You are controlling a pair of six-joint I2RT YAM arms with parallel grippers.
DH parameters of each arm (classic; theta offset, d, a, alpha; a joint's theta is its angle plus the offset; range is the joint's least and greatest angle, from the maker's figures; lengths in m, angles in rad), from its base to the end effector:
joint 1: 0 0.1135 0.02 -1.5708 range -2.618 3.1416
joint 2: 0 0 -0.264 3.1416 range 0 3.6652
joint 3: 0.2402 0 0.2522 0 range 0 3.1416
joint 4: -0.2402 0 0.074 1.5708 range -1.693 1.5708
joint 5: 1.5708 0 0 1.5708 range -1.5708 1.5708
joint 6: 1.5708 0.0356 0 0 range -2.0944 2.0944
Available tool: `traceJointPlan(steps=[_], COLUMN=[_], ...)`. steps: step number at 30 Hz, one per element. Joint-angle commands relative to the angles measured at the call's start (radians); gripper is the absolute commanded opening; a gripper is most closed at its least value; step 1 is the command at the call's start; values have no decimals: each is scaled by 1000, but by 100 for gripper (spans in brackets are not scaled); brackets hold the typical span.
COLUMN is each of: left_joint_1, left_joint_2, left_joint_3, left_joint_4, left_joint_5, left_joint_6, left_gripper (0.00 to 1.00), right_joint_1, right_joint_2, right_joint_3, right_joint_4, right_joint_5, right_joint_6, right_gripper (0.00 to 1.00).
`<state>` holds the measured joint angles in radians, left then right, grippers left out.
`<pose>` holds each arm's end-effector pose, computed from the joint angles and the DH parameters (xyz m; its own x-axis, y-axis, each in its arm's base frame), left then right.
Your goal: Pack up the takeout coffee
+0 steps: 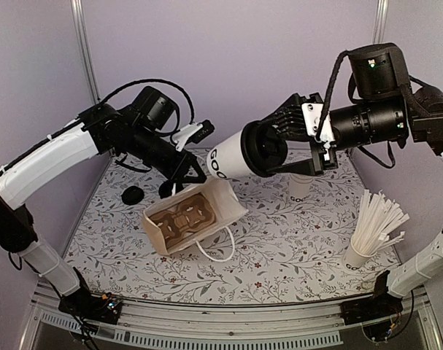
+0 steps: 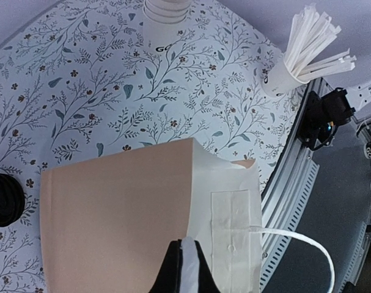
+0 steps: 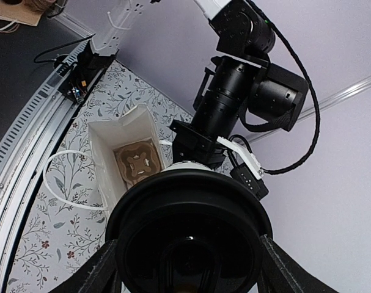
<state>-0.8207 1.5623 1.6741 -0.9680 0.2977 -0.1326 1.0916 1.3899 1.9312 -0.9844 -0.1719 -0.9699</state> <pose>0.2141 -0.2451 0.3828 -0.6202 0.4802 -0.6203 0.7551 0.5797 -0.3063 0.1099 0.2247 0.5041 0.6681 -0.4767 -0.5713 -0.6976 -0.1345 -0.7037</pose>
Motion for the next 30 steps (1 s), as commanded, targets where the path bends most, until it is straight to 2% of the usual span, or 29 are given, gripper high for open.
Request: traceJointPlan(steps=[1,9,19,30], left_joint_1=[-34,-80,-168,-214], left_joint_2=[14,21,52,53], left_joint_3=[10,41,70,87], left_joint_4=[-3,-3,1,20], left_joint_5=[22,43,39,39], left_joint_6=[10,-8,-48,-102], left_gripper=[0,0,0,0], right_joint_1=[60,151,278,295], right_joint_2=[2,73,147,205], right_joint_3=[-31,-35,-98,-147], right_joint_4=[-57,-68,-73,-104], right_joint_5=[-9,114,338,376], right_joint_6=[-27,-70,-57,-10], right_gripper=[62,61,60,59])
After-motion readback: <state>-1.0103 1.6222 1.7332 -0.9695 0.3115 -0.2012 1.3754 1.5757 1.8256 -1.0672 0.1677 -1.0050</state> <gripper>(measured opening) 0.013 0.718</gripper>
